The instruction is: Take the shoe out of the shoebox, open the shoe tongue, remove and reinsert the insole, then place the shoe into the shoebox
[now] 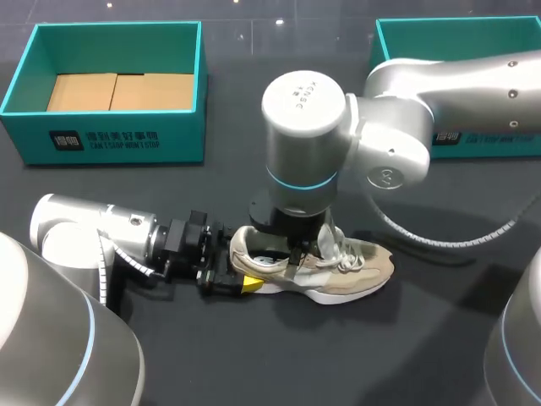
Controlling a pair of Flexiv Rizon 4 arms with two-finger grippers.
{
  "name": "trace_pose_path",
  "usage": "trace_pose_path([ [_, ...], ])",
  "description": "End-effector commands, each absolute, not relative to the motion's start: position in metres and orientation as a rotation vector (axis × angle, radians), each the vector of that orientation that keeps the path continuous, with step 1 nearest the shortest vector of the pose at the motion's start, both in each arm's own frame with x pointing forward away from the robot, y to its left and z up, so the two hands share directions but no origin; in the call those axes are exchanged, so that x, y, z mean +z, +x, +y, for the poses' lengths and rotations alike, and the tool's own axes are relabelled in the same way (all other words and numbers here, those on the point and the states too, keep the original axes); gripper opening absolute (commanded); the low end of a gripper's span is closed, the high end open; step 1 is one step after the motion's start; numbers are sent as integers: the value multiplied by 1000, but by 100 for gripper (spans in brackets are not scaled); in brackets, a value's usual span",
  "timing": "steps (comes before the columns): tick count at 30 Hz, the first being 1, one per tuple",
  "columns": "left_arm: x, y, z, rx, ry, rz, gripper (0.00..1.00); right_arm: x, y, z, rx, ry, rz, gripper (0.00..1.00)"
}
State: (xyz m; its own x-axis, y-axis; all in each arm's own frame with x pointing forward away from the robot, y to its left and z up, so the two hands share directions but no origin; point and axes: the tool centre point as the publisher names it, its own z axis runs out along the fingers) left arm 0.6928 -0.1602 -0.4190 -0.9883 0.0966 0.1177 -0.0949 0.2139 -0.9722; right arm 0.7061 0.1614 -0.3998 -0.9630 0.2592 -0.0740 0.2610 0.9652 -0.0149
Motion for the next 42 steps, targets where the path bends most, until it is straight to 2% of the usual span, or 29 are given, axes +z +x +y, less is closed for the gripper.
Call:
trace_pose_path([
  [1,-420,693,-158,1877,-2,-2325,0,-407,707,160,-21,403,3066,36],
  [11,-420,693,-158,1877,-2,-2325,0,-428,695,171,10,410,3149,39],
  [26,-420,693,-158,1877,-2,-2325,0,-431,671,177,18,432,3166,35],
  [31,-420,693,-158,1877,-2,-2325,0,-433,670,179,23,427,3181,25],
  [34,-420,693,-158,1877,-2,-2325,0,-436,669,181,30,411,3198,14],
  [36,-420,693,-158,1877,-2,-2325,0,-437,668,182,33,397,3204,0],
  [42,-420,693,-158,1877,-2,-2325,0,-431,659,177,75,388,3194,0],
])
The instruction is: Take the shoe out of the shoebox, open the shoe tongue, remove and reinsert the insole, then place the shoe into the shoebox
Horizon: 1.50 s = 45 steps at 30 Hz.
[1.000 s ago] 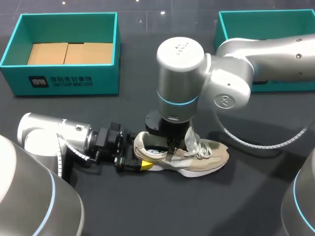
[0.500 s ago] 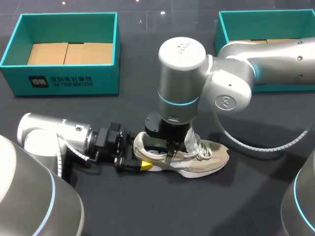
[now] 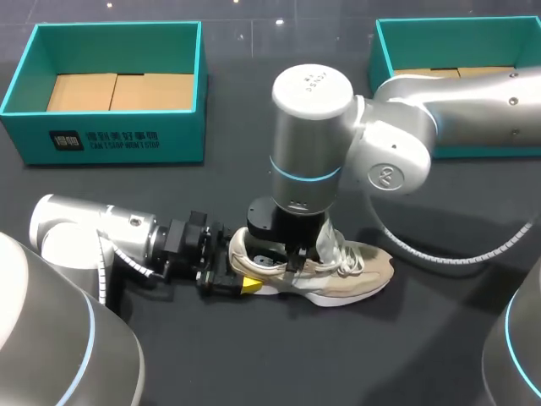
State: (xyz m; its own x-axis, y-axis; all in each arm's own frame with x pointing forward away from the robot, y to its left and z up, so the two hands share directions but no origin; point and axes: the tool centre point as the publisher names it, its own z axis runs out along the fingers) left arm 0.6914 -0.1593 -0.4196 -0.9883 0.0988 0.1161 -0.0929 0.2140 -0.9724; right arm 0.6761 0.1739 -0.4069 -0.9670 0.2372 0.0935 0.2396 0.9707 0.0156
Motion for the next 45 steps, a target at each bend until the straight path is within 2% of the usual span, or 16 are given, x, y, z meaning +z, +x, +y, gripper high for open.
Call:
trace_pose_path([
  [1,-420,693,-158,1877,-2,-2325,0,-428,658,176,-79,-369,-3046,0],
  [19,-420,693,-158,1877,-2,-2325,0,-362,656,161,-400,-178,-3266,0],
  [45,-420,693,-158,1877,-2,-2325,0,-353,670,142,-784,23,-3270,0],
])
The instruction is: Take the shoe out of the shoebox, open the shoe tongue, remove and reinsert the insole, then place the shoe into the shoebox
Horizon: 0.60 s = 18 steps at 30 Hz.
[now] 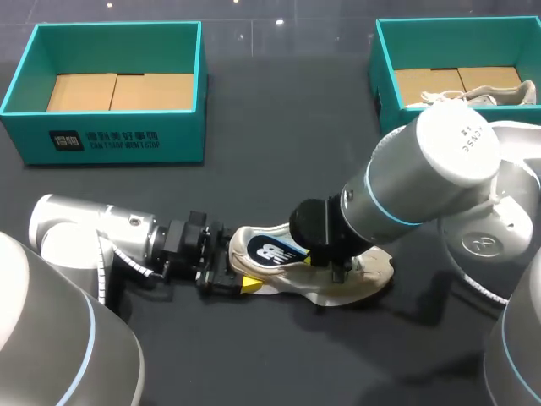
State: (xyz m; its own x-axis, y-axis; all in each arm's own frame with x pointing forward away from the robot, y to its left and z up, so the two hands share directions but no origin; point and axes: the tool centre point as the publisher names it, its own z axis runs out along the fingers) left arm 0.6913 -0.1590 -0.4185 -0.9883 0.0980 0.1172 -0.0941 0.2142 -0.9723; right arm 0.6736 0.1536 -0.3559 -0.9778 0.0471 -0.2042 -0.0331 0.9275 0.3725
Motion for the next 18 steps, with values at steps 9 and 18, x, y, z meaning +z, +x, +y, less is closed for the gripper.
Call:
trace_pose_path([
  [9,-420,693,-158,1877,-2,-2325,0,-337,675,154,752,-206,2808,0],
  [18,-420,693,-158,1877,-2,-2325,0,-326,686,178,747,-373,2827,0],
])
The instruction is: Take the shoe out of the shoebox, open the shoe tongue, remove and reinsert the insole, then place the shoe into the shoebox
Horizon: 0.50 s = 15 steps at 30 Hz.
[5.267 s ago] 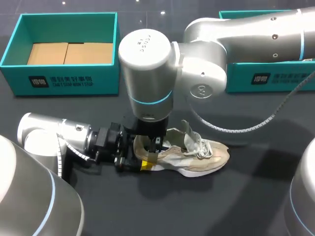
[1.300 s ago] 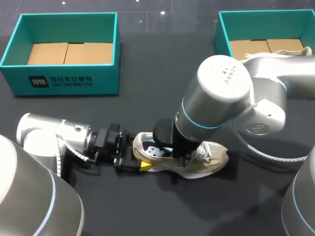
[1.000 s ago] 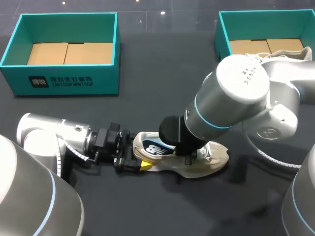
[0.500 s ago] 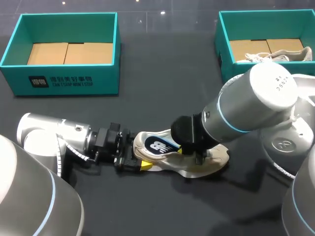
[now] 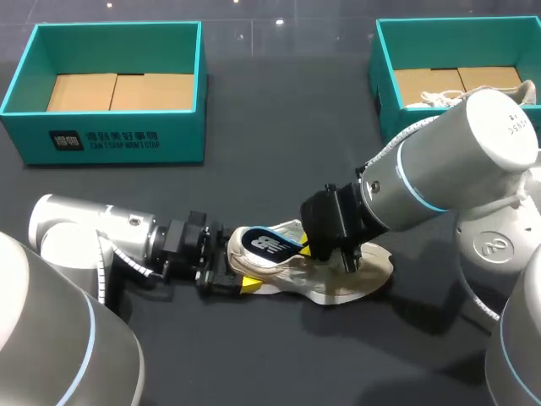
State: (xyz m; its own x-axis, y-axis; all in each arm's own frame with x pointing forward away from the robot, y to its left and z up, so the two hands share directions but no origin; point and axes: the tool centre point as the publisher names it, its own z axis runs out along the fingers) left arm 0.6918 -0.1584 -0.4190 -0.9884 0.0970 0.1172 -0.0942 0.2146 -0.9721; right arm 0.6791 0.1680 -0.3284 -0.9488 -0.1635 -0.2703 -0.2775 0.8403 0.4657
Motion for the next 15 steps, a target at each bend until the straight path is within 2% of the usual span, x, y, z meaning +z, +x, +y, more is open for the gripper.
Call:
trace_pose_path([
  [1,-420,693,-158,1877,-2,-2325,0,-326,688,180,741,-384,2833,0],
  [15,-420,693,-158,1877,-2,-2325,0,-325,694,205,734,-500,2894,0],
])
